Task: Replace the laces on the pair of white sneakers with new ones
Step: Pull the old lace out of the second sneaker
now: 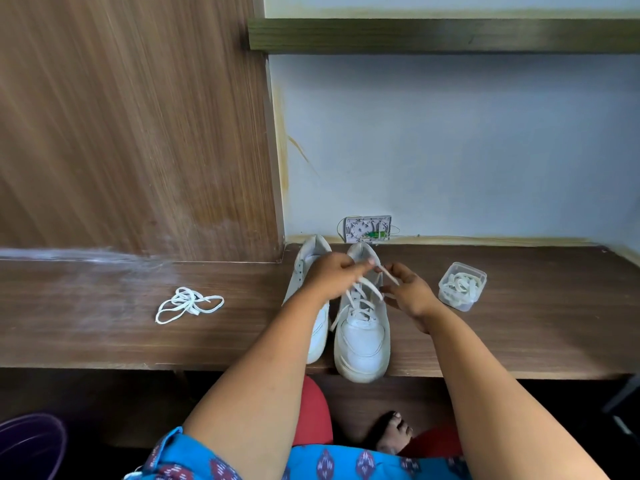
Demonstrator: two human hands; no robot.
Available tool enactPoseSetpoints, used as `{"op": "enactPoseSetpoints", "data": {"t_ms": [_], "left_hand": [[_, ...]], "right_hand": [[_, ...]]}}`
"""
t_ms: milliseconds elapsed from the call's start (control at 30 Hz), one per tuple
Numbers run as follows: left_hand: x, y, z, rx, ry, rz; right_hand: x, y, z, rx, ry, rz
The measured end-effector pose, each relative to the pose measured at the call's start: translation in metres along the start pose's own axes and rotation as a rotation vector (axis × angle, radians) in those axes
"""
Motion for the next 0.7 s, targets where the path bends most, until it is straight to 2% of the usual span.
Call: {"op": "enactPoseSetpoints", "data": {"t_ms": [33,100,167,267,333,400,433,467,500,567,633,700], "left_hand": [[-0.002,0.010,0.002,0.214,0.096,0.049],[-0.004,0.030,0.005,0.450,0.213,0.157],[-0.004,0.040,0.001,0.578,0.315,0.203],[-0.002,0.043,0.002,0.626,0.348,0.163],[-0.004,0.042,0.002,0.474,0.269,0.181],[-0.009,0.033,-0.006,-0.008,0.070,0.217],[-0.008,0.024,-0.011,-0.231,-0.012,0.181],[-0.004,0.011,-0.014,-0.327,-0.026,0.095],[0.001,-0.001,-0.017,-0.290,0.010,-0.005],[0.002,-0.010,-0.017,-0.018,0.095,-0.127],[-0.004,0.004,-0.018,0.270,0.194,-0.049],[-0.015,0.032,-0.020,0.386,0.324,0.111]], "right_hand": [[0.000,0.001,0.001,-0.017,-0.016,0.009],[0.000,0.001,0.003,-0.024,-0.034,-0.003],[-0.002,0.001,0.005,-0.008,-0.028,-0.024],[-0.004,0.001,0.006,-0.010,-0.025,-0.026],[-0.004,0.001,0.005,-0.012,-0.027,-0.019],[-0.004,0.002,0.004,0.003,-0.024,-0.006],[-0.005,0.003,0.004,0.011,-0.023,0.000],[-0.004,0.003,0.004,0.012,-0.023,0.003],[-0.004,0.002,0.005,-0.001,-0.025,0.002],[-0.002,0.000,0.006,-0.032,-0.032,-0.005],[-0.001,0.001,0.005,-0.029,-0.030,-0.007],[-0.001,0.003,0.005,0.021,-0.018,-0.001]]}}
Point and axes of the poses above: each hand's wrist, its own x-axis towards the middle knuckle, its own y-axis out of the palm, z = x × y, the point moved 7 cm from there along x, towards the middle knuckle, and after that the axes turned 10 degrees about -z, right-handed, at the moved point
